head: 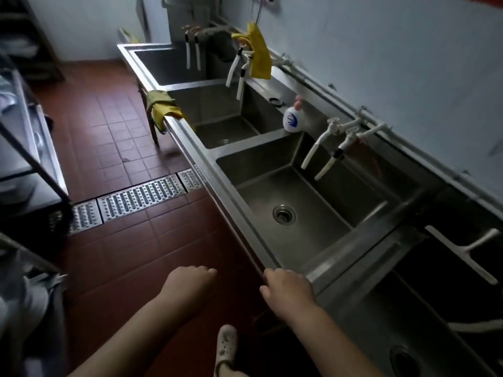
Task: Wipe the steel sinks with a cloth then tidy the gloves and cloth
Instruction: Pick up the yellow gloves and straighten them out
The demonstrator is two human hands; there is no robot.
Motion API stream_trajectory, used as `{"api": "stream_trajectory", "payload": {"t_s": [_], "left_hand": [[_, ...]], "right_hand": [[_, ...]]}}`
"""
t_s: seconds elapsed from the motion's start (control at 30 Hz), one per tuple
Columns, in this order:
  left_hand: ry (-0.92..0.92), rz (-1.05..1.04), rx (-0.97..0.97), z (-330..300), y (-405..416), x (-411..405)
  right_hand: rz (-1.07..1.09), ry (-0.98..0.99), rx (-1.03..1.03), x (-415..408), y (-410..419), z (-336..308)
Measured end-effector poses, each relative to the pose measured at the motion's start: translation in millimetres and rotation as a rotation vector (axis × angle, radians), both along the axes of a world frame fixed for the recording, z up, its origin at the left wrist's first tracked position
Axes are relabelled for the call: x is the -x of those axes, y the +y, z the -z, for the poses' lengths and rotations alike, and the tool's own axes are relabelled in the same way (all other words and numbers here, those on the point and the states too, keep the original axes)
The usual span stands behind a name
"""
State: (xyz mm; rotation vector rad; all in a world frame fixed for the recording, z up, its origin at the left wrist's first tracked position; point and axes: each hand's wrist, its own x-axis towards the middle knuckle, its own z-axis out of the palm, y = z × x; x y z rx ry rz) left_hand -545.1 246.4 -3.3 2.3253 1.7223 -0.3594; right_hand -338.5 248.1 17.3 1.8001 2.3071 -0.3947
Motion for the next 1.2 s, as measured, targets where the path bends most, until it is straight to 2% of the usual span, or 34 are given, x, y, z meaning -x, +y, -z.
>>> {"api": "stream_trajectory", "payload": {"t_s": [0.3,0.47,0.6,0.97,1.2], "left_hand": [[0.058,-0.222,-0.001,-23.7,126.2,72.2],[0.021,-0.353,0.001,-28.1,183.4,127.4],[-0.004,-0.376,0.026,-20.2,234.4,177.8],[-0.054,-0.274,0.023,-26.0,401.8,348.4],[-0.074,-0.142,0.046,-16.1,497.2,381.3]], "right_hand": [[-0.131,0.084,0.029,64.2,172.8,-5.0],[-0.188,0.109,0.023,118.2,260.1,-14.8],[-0.183,0.106,0.025,169.2,318.9,-10.7],[0.015,0.140,0.055,330.9,450.9,-8.6],[0.304,0.300,0.205,367.8,516.7,-1.4]]}}
